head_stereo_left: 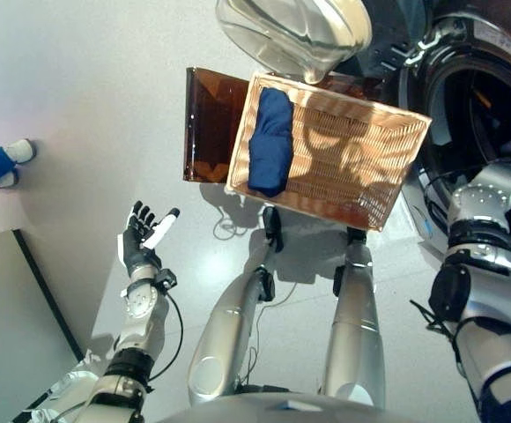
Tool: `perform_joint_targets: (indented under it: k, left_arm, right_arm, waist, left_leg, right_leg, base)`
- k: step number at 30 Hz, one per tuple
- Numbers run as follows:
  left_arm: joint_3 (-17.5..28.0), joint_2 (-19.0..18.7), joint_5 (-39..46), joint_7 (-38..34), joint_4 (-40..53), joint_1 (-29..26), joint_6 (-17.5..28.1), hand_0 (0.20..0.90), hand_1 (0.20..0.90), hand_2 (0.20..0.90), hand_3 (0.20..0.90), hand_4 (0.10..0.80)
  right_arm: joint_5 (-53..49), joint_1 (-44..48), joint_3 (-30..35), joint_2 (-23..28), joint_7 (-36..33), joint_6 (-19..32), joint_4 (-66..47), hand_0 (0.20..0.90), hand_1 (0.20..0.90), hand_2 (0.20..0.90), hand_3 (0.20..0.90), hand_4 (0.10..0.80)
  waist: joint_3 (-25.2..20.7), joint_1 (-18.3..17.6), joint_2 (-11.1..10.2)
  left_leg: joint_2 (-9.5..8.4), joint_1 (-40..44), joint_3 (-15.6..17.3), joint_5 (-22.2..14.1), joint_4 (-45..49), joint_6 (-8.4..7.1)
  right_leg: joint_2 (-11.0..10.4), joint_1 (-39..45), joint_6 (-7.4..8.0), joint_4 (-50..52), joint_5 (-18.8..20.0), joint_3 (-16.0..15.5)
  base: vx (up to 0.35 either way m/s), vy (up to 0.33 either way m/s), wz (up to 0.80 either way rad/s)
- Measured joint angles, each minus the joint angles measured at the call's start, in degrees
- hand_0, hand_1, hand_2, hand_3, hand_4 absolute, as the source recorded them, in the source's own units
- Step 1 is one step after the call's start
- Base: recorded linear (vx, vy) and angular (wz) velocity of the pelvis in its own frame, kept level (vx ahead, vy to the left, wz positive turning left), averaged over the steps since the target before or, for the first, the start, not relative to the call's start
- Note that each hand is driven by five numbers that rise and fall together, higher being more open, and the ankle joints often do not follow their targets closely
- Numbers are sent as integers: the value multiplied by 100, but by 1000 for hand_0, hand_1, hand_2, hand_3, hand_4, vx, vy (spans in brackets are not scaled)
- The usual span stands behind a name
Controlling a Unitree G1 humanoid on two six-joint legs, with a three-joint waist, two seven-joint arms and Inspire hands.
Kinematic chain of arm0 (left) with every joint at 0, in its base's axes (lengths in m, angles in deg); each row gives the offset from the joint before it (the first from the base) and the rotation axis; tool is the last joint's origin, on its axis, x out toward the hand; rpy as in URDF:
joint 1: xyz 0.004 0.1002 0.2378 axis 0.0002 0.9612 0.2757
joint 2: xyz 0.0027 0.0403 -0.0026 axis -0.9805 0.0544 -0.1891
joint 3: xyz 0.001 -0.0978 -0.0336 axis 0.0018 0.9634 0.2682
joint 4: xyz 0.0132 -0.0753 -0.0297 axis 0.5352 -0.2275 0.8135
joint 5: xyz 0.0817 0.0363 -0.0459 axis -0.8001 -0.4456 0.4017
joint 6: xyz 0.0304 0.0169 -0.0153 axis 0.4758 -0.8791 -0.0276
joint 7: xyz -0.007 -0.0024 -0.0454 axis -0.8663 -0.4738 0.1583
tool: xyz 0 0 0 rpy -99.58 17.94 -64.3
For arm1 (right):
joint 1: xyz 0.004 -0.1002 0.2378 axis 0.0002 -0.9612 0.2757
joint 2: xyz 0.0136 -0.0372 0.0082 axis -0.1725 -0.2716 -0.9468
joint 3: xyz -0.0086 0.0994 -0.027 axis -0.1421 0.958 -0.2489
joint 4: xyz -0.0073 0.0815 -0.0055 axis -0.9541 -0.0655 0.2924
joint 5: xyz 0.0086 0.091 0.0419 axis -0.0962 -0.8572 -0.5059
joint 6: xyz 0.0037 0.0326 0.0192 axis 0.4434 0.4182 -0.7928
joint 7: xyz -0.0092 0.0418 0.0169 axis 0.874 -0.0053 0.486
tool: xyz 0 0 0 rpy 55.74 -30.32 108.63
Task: Pick up the clothes and place them into the washing machine
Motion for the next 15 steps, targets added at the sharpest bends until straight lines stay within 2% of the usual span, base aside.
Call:
perform_joint_targets:
  k: [3, 6, 11, 15]
  left_arm:
    - [-157, -5, 32, 27, 10, 1, 0, 900, 900, 900, 900, 800]
    - [-167, -5, 41, 67, 27, 1, 2, 900, 900, 900, 900, 800]
    - [-171, -11, 69, 67, 54, 44, 10, 900, 900, 900, 900, 800]
    - [-188, -12, 69, 67, 72, 48, 26, 900, 900, 900, 900, 800]
  right_arm:
    - [127, 51, 46, 115, -131, -1, 9, 200, 200, 200, 200, 300]
    - [163, 146, 45, 324, -240, -6, 201, 200, 200, 200, 200, 300]
    - [355, 264, 64, 615, -387, -23, 292, 200, 200, 200, 200, 300]
    - [367, 270, 103, 665, -491, -23, 298, 200, 200, 200, 200, 300]
  waist:
    - [-34, 51, 56]
    - [-52, 124, 85]
    - [-57, 127, 112]
    - [-54, 120, 120]
  left_leg:
    - [-11, 0, 15, -5, -2, 3]
    - [-12, -8, 35, -8, -12, 4]
    - [-26, -156, 71, -12, -9, 22]
    - [-23, -163, 67, -1, -11, 44]
  right_leg:
    - [-9, -5, 2, -3, 1, 19]
    - [-7, -29, -20, -5, -14, 40]
    - [-7, -206, 38, 12, 3, 80]
    - [-2, -211, 40, 6, 5, 79]
  base:
    - [0, 0, 0]
    - [0, -2, -1]
    - [0, 0, 0]
    - [0, 0, 0]
